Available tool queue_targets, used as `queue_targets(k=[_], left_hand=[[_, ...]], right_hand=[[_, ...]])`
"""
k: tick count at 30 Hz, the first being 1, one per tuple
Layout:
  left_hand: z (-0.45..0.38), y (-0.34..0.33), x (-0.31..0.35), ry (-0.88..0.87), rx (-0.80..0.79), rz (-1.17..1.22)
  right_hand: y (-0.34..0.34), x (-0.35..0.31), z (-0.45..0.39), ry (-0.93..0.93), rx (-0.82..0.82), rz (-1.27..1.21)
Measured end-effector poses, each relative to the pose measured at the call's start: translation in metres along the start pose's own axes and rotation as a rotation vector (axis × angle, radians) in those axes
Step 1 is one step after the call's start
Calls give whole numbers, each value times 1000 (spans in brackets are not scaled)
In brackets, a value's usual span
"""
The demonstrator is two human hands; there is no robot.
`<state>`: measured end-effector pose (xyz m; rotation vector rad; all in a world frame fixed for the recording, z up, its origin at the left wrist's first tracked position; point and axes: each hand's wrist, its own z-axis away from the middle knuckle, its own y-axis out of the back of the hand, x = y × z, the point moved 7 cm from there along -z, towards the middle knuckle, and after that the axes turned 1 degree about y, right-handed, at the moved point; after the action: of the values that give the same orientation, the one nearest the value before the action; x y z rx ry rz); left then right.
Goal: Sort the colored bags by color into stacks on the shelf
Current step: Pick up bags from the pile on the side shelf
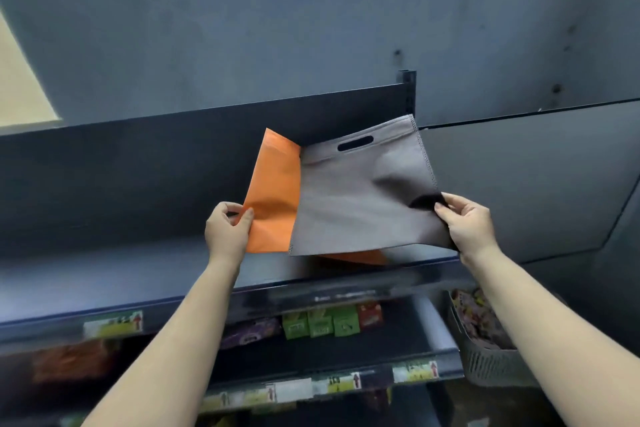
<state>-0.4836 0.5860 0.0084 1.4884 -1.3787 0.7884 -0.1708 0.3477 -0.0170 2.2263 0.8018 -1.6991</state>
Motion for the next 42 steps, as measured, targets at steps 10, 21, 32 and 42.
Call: queue_targets(k=[10,21,32,42], left_hand=[[-18,22,-39,-161,-71,-817],[10,-67,-65,-172,-645,-1055],[-1,-49,-76,-112,-571,-1092],[-1,-33,-79,-13,-471,-1052]], right_hand=[[-67,-5,-3,151,-142,1199],[-178,62,38,36,-739,1471],[-122,71,-1,18,-690,1489],[-110,68,-8,-15,-666,1492]])
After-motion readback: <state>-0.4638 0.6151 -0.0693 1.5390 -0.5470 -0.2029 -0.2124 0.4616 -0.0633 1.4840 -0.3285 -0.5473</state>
